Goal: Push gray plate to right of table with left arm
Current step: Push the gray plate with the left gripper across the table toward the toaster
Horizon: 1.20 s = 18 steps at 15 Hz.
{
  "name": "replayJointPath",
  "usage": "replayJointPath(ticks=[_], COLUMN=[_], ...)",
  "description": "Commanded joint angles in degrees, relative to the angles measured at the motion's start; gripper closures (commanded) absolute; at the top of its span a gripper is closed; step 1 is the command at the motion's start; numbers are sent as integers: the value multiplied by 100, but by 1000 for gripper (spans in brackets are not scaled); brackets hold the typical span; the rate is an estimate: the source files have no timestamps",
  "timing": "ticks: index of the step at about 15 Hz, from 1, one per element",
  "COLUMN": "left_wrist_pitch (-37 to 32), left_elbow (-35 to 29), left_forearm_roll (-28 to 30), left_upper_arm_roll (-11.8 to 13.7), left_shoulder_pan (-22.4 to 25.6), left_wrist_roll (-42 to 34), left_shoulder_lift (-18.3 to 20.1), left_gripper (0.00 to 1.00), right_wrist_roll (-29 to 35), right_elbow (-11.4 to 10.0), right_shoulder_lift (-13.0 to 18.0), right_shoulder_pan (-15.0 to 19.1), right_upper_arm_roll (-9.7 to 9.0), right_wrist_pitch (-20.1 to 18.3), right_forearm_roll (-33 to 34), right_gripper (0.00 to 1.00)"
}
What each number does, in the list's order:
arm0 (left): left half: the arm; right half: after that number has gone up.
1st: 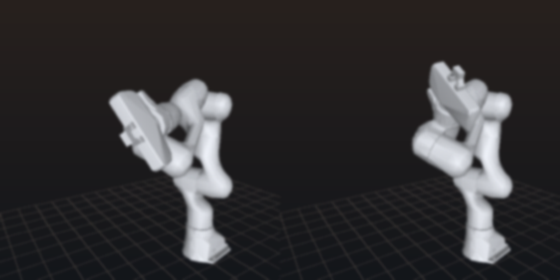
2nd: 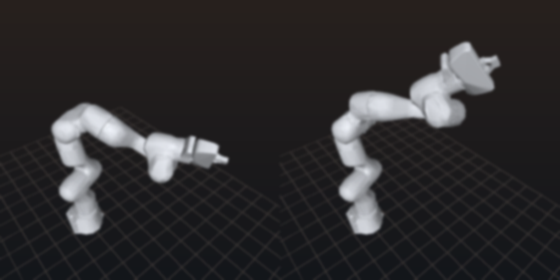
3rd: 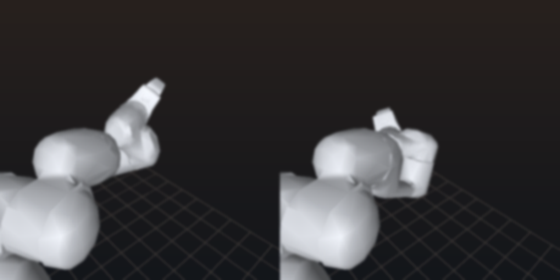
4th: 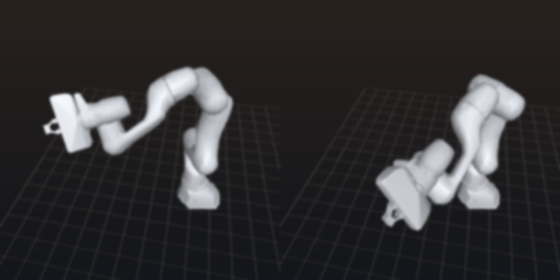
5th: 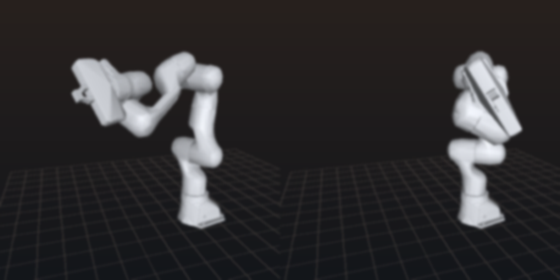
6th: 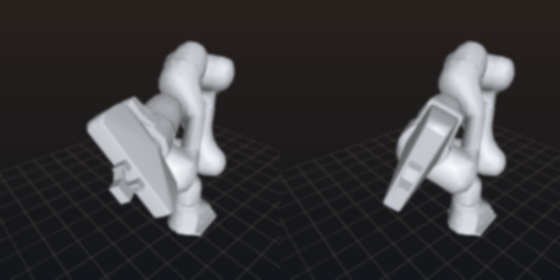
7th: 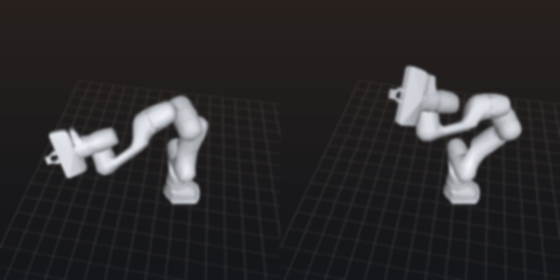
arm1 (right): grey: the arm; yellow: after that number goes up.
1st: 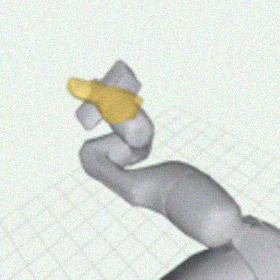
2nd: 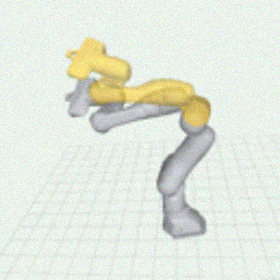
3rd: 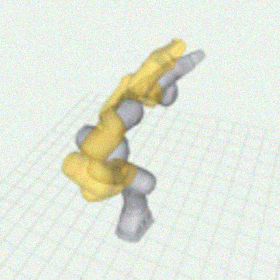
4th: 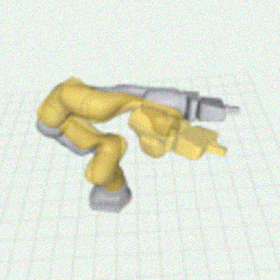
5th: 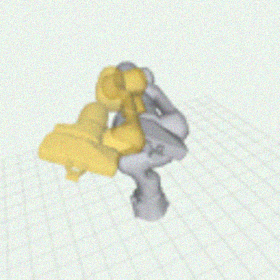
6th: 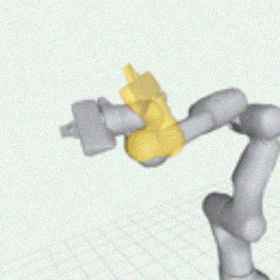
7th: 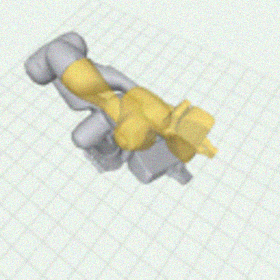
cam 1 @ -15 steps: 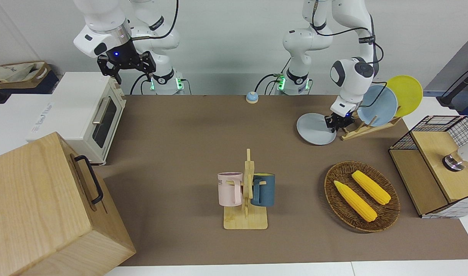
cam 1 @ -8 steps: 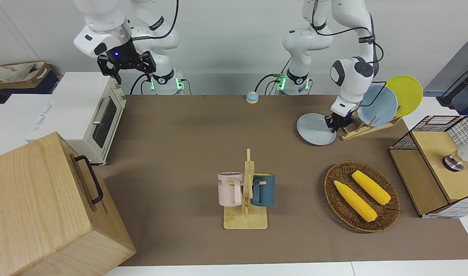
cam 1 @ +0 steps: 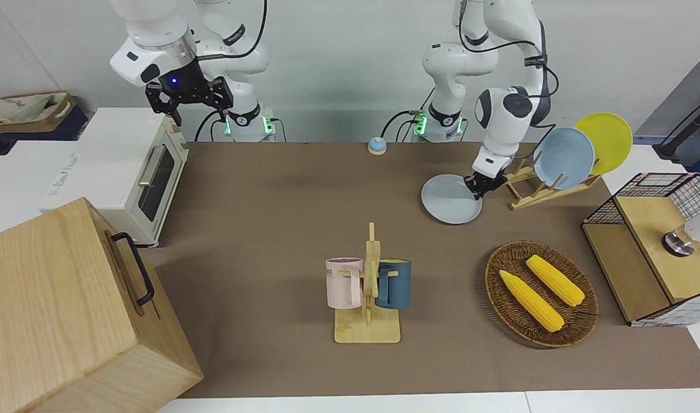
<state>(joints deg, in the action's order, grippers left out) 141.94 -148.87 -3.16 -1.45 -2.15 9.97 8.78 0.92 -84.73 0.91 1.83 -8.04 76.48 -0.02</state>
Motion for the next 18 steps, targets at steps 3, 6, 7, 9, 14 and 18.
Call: replayJointPath(ticks=[3, 6, 7, 9, 14, 18], left_wrist_pitch=[-175, -61, -61, 88, 133, 141], left_elbow=[165, 314, 428, 708, 1683, 2212], left_forearm_roll=[35, 79, 79, 175, 193, 132], left_upper_arm_roll=[-13, -39, -31, -39, -433, -724], left_shoulder_pan=[-1302, -2173, -2428, -2947, -3406, -3459], left_wrist_roll=[1942, 3226, 3613, 4325, 5758, 6464], left_shoulder_lift=[-131, -376, -499, -815, -1729, -2152], left_gripper=[1000, 1000, 1000, 1000, 1000, 1000], right_wrist_roll=[66, 66, 66, 66, 66, 66], right_elbow=[53, 53, 53, 53, 53, 53], right_shoulder_lift=[14, 14, 14, 14, 14, 14], right_shoulder_pan=[107, 107, 107, 107, 116, 107], right_upper_arm_roll=[-92, -92, -92, -92, -92, -92], right_wrist_pitch=[-90, -90, -90, -90, -90, -90], right_forearm_roll=[-25, -25, -25, -25, -25, -25], right_gripper=[17, 17, 17, 17, 17, 17])
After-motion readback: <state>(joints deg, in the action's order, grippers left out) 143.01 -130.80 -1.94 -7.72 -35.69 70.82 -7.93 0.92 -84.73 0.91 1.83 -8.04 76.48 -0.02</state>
